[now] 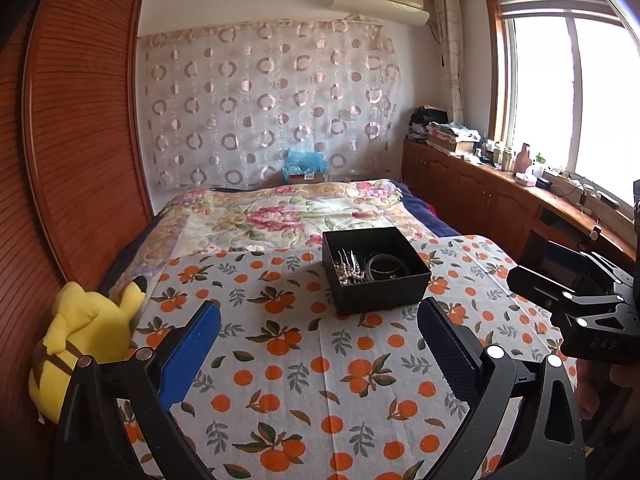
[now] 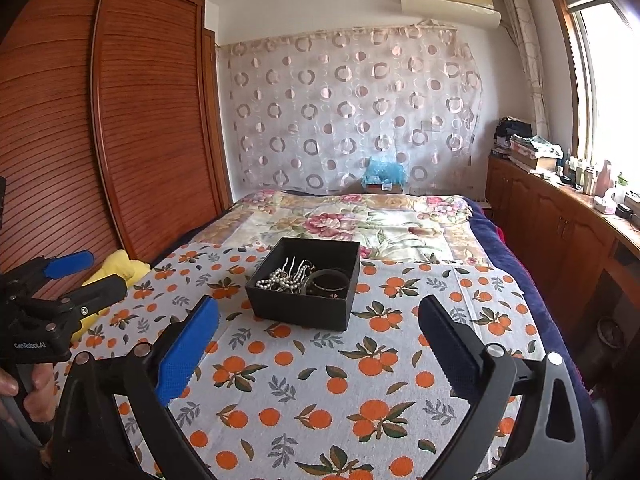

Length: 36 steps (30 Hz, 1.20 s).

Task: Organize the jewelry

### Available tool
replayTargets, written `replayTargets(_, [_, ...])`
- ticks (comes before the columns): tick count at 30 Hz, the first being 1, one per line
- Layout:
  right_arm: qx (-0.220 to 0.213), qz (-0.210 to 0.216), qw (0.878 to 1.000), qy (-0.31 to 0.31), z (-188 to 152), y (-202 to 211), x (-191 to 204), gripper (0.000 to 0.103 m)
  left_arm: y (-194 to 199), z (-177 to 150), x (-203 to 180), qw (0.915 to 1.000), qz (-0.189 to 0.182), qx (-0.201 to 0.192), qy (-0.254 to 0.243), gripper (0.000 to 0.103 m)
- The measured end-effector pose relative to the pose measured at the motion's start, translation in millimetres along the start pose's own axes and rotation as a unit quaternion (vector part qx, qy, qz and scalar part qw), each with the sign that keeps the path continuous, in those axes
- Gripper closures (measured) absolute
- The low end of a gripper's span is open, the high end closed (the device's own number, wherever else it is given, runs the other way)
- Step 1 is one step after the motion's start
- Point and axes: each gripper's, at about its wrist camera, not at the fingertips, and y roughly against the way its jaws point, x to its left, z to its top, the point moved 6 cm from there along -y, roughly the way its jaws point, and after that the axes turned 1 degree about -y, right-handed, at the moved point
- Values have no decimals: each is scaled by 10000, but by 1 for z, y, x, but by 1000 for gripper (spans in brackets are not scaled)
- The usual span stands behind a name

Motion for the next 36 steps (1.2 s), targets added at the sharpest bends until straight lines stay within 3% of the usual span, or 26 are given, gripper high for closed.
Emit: replayTargets(36, [-18,-9,10000,-17,-1,3,-5,3,1,-2,0,10000,-4,-15,6,8])
